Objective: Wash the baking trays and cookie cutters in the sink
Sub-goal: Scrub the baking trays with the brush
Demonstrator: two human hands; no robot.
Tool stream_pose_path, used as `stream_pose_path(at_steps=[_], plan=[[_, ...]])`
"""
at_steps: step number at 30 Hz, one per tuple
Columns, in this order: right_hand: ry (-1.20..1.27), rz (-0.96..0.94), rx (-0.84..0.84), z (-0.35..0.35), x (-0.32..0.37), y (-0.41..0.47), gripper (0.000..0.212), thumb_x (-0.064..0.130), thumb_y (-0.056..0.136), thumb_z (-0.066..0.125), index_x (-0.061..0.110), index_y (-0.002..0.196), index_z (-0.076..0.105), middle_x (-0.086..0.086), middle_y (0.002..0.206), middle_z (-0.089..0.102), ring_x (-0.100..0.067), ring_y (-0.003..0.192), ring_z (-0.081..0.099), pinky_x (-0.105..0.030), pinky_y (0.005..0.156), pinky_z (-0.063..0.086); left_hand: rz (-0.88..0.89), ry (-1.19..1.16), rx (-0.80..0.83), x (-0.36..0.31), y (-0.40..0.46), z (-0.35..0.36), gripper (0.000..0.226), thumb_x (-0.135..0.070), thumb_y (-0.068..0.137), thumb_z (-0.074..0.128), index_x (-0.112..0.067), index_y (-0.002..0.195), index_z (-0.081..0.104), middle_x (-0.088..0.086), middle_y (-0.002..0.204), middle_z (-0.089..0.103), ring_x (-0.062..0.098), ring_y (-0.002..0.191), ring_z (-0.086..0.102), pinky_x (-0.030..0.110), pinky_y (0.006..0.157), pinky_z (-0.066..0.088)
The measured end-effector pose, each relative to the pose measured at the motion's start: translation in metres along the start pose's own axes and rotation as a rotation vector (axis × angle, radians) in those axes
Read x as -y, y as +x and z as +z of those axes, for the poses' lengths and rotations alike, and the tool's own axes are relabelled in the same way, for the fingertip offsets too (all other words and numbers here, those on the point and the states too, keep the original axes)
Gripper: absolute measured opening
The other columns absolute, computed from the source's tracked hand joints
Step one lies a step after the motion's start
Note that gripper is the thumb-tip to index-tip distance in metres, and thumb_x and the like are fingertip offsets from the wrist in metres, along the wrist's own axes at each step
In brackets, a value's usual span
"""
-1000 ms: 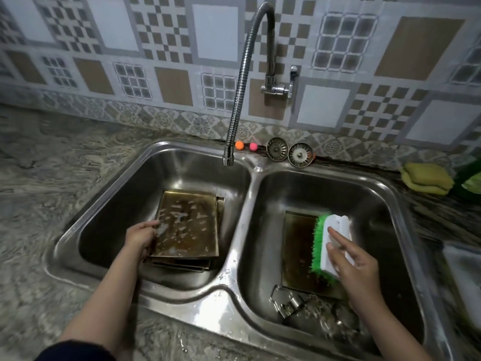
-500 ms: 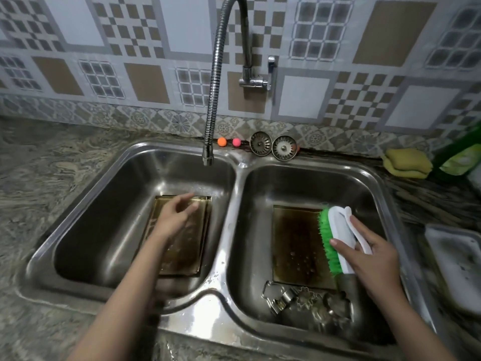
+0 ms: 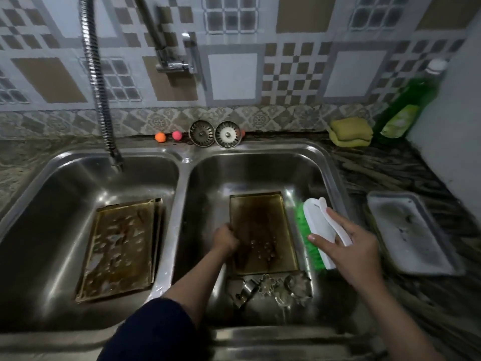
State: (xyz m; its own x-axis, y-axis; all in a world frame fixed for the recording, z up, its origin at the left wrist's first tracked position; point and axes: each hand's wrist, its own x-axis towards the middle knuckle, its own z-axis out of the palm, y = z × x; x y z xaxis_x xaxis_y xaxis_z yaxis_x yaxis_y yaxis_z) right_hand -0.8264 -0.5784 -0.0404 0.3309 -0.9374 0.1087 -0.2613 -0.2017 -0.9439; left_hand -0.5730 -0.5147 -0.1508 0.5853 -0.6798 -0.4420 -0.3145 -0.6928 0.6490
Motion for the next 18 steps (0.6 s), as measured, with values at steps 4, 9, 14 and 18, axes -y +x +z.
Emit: stream_pose_path(at_steps=[4,9,14,18], plan=[[0.009,0.011,-0.031,-0.025,0.001,0.001,0.074,0.040,0.053,0.080,0.029,0.124,0.061,0.017,0.121,0.060,0.004,0.107,0.057,-0.005,0.076,0.049,0.049,0.070,-0.083,0.012,0.006,0.019,0.022,-0.010,0.073,0.068,-0.016,0.094,0.065,0.012,0.096,0.068,0.030,0.093,0.063,0.028,0.069,0.047],[-0.002,-0.006,-0.127,-0.065,0.008,0.012,0.072,0.039,0.051,0.082,0.032,0.120,0.063,0.021,0.109,0.064,0.008,0.087,0.060,-0.003,0.065,0.046,0.025,-0.105,-0.144,0.012,0.010,0.021,0.030,0.002,0.077,0.063,-0.008,0.105,0.065,0.013,0.100,0.069,0.027,0.088,0.064,0.026,0.071,0.047],[-0.216,-0.037,-0.231,-0.122,0.010,0.041,0.069,0.034,0.058,0.085,0.023,0.123,0.064,0.015,0.117,0.062,0.004,0.102,0.057,-0.008,0.075,0.049,0.187,-0.150,-0.225,-0.020,-0.010,0.004,0.035,-0.003,0.086,0.054,-0.019,0.117,0.061,0.004,0.086,0.067,0.022,0.066,0.064,0.035,0.057,0.054],[-0.383,0.045,-0.197,-0.140,-0.012,0.053,0.066,0.018,0.062,0.088,0.014,0.124,0.064,-0.004,0.126,0.062,-0.018,0.110,0.058,-0.026,0.085,0.042,0.329,-0.128,-0.282,-0.052,-0.028,0.000,0.039,0.000,0.090,0.049,-0.017,0.123,0.059,0.008,0.093,0.063,0.017,0.062,0.058,0.025,0.054,0.048]])
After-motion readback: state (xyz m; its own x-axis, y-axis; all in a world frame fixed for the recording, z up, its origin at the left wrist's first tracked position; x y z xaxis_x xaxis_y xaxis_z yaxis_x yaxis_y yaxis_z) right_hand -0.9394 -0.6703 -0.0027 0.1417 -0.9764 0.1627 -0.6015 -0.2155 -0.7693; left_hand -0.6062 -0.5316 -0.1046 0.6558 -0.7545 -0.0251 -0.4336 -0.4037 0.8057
